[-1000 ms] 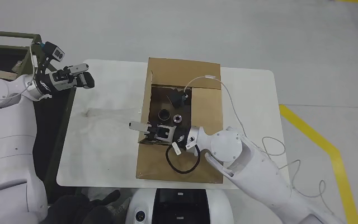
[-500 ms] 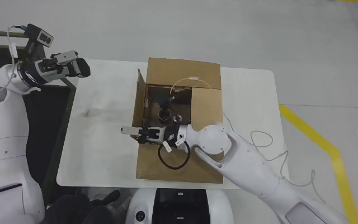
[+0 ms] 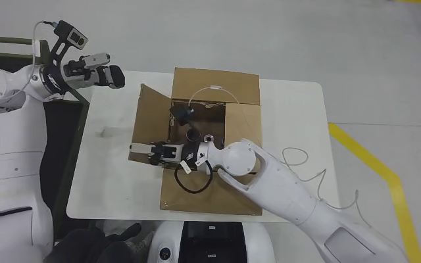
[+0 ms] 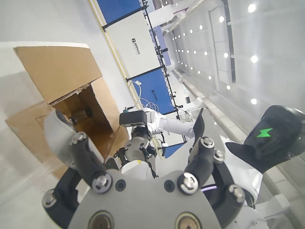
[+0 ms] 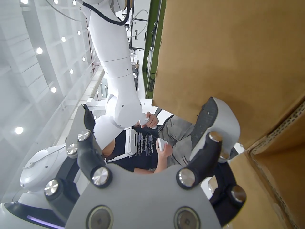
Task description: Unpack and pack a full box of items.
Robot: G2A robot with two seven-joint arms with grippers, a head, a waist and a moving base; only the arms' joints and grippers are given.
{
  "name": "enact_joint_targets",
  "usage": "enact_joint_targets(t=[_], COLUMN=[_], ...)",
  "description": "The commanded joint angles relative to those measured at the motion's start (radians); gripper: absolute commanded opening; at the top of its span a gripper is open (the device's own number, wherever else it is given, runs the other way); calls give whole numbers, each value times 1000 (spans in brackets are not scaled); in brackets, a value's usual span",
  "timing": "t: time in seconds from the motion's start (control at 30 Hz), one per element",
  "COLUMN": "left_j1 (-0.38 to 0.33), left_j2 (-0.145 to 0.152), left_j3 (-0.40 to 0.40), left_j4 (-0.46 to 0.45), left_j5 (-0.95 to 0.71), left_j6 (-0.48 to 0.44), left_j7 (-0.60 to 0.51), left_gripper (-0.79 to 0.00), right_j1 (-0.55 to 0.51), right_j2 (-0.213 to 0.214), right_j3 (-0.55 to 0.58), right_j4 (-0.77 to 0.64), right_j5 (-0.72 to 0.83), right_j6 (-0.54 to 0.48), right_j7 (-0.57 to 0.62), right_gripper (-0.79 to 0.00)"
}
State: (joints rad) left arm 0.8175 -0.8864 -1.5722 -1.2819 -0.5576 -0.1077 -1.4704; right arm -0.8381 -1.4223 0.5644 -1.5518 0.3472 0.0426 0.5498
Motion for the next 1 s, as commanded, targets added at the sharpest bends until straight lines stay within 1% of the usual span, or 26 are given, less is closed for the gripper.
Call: enact_joint_targets(t=[0.0, 0.1, 0.27, 0.43, 0.67, 0.8, 0.97], left_j1=[-8, -22, -54, -79, -82, -77, -72], left_j2=[-4, -12, -21, -24, -19, -20, -22], left_j3=[40, 95, 164, 193, 203, 224, 246], left_j4=[13, 44, 114, 184, 252, 282, 309], left_j5=[13, 29, 78, 106, 137, 154, 169], left_j6=[1, -16, -30, -46, -61, -69, -85], left_j7=[9, 29, 63, 83, 85, 78, 87], left_gripper=[0, 0, 0, 0, 0, 0, 0], right_j1=[2, 5, 3, -24, -132, -212, -324], right_j2=[-7, -17, -29, -24, 19, 48, 82], right_j3=[-5, -11, -8, 26, 159, 252, 365], right_j4=[12, 31, 51, 31, -62, -144, -256], right_j5=[6, 11, 13, 6, 7, 0, -23], right_j6=[-6, -14, -27, -38, -20, 8, 19], right_j7=[3, 9, 17, 27, 44, 59, 77], right_gripper=[0, 0, 0, 0, 0, 0, 0])
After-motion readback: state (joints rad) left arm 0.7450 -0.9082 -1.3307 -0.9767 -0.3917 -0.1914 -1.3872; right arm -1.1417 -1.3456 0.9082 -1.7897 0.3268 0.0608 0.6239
